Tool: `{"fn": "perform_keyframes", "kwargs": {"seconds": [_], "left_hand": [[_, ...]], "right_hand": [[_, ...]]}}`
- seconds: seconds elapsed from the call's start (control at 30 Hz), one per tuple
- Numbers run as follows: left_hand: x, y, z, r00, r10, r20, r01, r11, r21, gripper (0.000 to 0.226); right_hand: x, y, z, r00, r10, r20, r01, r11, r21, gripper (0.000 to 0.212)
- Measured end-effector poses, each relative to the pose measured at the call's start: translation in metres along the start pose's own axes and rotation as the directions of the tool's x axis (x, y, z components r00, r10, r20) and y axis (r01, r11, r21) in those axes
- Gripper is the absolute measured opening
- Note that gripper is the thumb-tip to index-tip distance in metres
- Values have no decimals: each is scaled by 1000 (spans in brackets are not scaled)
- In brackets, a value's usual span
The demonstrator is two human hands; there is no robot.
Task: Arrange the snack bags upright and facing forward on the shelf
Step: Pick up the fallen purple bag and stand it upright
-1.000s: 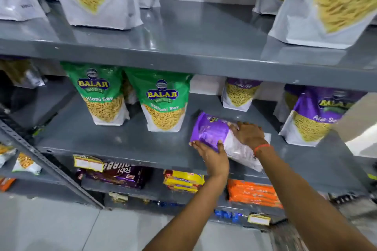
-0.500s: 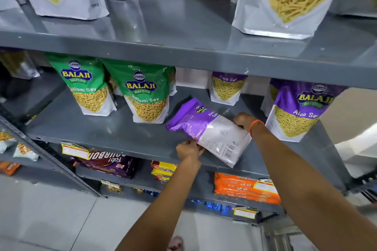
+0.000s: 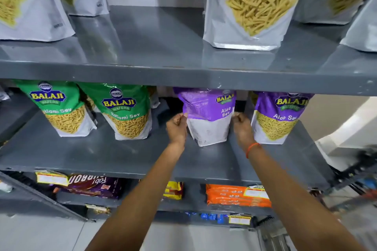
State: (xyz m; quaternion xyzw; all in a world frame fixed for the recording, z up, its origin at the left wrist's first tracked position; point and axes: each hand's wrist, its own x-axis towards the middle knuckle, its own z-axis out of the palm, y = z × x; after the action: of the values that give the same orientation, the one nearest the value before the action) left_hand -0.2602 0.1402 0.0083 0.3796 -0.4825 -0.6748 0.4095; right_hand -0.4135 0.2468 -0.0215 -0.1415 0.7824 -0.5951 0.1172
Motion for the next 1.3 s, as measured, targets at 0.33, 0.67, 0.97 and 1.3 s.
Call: {"fn": "perform_keyframes", "kwargs": {"seconds": [0.33, 0.67, 0.97, 1.3], "left_hand": [[-52, -48, 2, 951, 90, 297, -222, 865, 450, 65], [-20, -34, 19, 972, 42, 231, -169, 809, 563, 90], [30, -41, -19, 899, -32, 436, -72, 973, 218, 54], [44, -52, -15, 898, -1, 440, -147, 942, 302, 34]], "right_hand": [[-43, 41, 1, 988, -117, 99, 115, 993, 28, 43], [-91, 50, 27, 996, -91, 4, 88, 975, 206, 48], [-49, 17, 14, 978, 132, 159, -170, 950, 261, 77], [-53, 27, 28, 992, 61, 107, -83, 973, 214, 73]]}}
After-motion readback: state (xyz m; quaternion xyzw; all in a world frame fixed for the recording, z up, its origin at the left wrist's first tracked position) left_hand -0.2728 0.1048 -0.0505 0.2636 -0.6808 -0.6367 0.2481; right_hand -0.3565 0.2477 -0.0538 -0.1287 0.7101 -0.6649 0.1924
